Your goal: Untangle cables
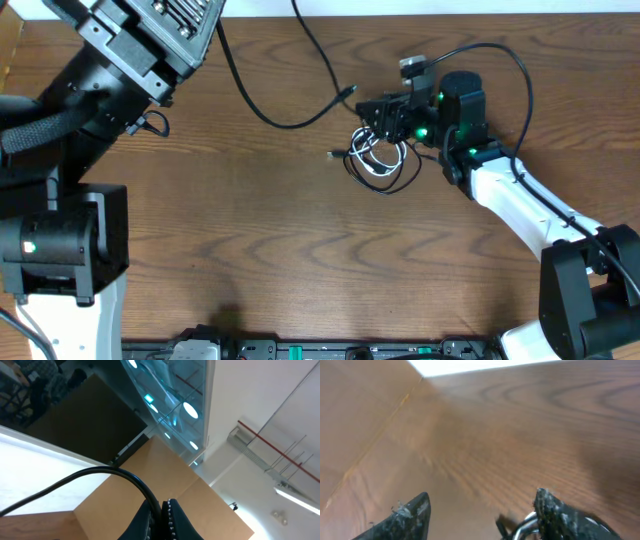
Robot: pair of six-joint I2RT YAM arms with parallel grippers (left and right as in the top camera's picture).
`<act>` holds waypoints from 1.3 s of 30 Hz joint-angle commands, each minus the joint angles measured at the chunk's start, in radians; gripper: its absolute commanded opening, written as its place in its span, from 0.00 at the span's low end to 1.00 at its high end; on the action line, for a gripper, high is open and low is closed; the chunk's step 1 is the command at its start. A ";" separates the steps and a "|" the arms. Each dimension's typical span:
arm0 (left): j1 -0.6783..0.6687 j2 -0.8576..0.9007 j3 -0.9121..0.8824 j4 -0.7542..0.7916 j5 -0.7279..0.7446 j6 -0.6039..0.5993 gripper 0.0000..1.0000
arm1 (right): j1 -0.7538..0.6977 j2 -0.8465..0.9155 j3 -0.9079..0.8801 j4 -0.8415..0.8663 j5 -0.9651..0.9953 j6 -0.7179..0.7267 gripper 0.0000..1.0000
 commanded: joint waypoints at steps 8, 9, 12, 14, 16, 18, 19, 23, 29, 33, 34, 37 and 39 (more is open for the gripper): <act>0.006 -0.007 0.013 0.011 -0.012 0.013 0.07 | -0.103 0.002 0.005 -0.216 -0.267 -0.288 0.76; 0.006 -0.005 0.013 0.011 -0.008 0.020 0.08 | -0.109 0.002 0.005 -0.227 -0.296 -0.317 0.78; 0.006 0.002 0.012 0.012 0.002 0.020 0.07 | -0.103 0.002 0.005 -0.262 -0.311 -0.373 0.79; 0.006 0.007 0.012 0.011 0.010 0.020 0.08 | -0.077 0.002 0.005 -0.277 -0.343 -0.423 0.79; 0.006 0.011 0.012 0.011 0.011 0.020 0.07 | -0.052 0.002 0.005 -0.274 -0.362 -0.444 0.77; 0.006 0.013 0.012 0.012 0.014 0.020 0.07 | -0.024 0.002 0.005 -0.258 -0.351 -0.448 0.73; 0.006 0.014 0.012 0.011 0.014 0.020 0.08 | -0.015 0.008 0.005 -0.246 -0.344 -0.447 0.73; 0.006 0.013 0.012 0.011 0.018 0.021 0.07 | 0.019 0.059 0.005 -0.113 -0.306 -0.381 0.69; 0.006 0.013 0.012 0.011 0.029 0.039 0.07 | 0.020 0.148 0.005 0.074 -0.262 -0.225 0.34; 0.006 0.014 0.012 -0.043 0.047 0.126 0.07 | -0.013 0.116 0.005 0.021 -0.257 -0.155 0.01; 0.006 0.014 0.012 -0.076 0.047 0.144 0.08 | -0.023 0.098 0.005 -0.011 -0.248 -0.142 0.01; 0.006 0.021 0.012 -0.195 0.047 0.240 0.07 | -0.051 0.011 0.005 -0.174 -0.143 -0.137 0.01; 0.006 0.033 0.011 -0.288 0.042 0.312 0.07 | -0.065 -0.065 0.005 -0.299 -0.029 -0.153 0.01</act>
